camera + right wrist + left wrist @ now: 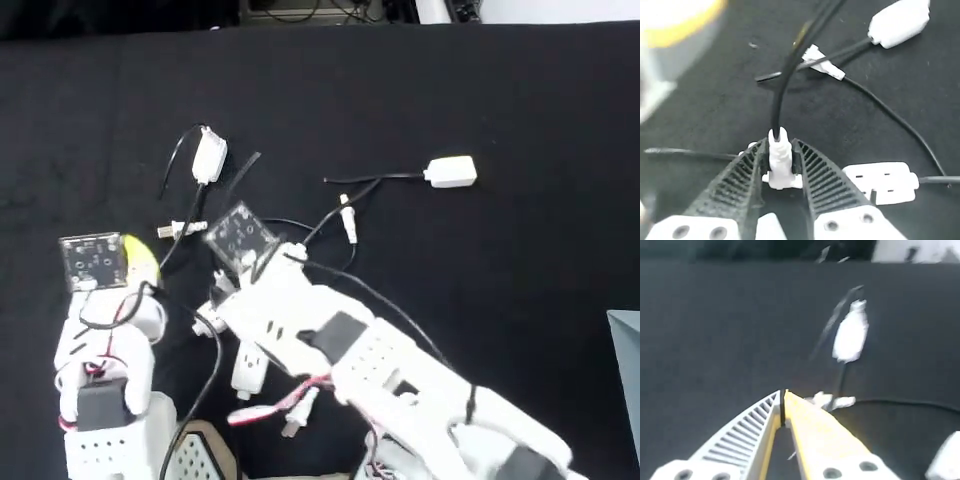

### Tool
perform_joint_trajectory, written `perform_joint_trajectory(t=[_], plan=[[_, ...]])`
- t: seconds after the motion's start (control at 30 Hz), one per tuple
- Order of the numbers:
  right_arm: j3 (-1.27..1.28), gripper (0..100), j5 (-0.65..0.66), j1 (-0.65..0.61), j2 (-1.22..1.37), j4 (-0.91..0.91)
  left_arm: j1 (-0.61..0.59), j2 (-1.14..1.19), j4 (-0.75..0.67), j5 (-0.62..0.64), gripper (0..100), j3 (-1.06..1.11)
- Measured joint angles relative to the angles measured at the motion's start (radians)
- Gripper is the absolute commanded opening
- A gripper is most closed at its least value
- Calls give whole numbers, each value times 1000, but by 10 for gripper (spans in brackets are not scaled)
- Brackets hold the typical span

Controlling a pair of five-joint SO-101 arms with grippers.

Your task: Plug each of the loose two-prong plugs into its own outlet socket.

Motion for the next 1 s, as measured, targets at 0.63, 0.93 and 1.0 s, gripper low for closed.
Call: perform_joint_trajectory(t=[0.63, 0.93, 1.0], plan=[[63, 11, 18, -86, -235, 160, 376, -5, -48, -114, 30, -5], [64, 12, 18, -92, -253, 206, 460, 0, -48, -249, 30, -9], [64, 12, 18, -94, -258, 215, 471, -2, -51, -272, 30, -14]])
